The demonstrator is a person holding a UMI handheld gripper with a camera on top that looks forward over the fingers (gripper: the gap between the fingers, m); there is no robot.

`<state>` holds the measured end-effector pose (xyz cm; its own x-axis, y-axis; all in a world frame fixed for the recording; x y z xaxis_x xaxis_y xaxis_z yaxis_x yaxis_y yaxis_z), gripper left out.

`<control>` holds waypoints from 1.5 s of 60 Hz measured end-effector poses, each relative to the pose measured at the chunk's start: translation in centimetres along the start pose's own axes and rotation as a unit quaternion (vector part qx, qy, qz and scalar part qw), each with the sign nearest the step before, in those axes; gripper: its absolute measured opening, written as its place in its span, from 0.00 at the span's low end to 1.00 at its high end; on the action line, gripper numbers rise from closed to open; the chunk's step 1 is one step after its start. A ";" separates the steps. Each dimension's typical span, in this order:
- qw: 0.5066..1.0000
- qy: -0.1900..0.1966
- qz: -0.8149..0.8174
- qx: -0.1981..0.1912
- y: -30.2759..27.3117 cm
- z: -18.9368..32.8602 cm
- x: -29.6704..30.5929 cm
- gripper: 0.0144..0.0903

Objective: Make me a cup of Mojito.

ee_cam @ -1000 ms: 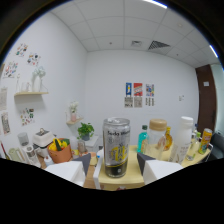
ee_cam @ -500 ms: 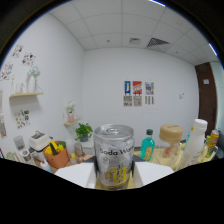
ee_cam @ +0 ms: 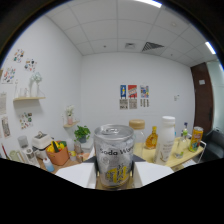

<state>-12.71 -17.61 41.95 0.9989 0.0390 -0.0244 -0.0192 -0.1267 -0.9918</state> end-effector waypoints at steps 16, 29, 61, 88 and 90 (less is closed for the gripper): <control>0.998 0.027 0.017 -0.051 9.8 -3.7 5.5 0.49; 0.993 0.041 0.048 -0.095 18.4 -3.7 9.0 0.49; 0.835 -0.037 0.524 -0.164 23.5 -1.8 9.3 0.49; 0.510 -0.116 0.844 -0.124 20.3 0.0 9.6 0.48; 0.493 -0.116 0.854 -0.119 20.2 0.0 9.8 0.49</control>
<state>-3.28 -19.74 21.72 -0.4983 -0.2176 -0.8393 -0.7911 -0.2820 0.5428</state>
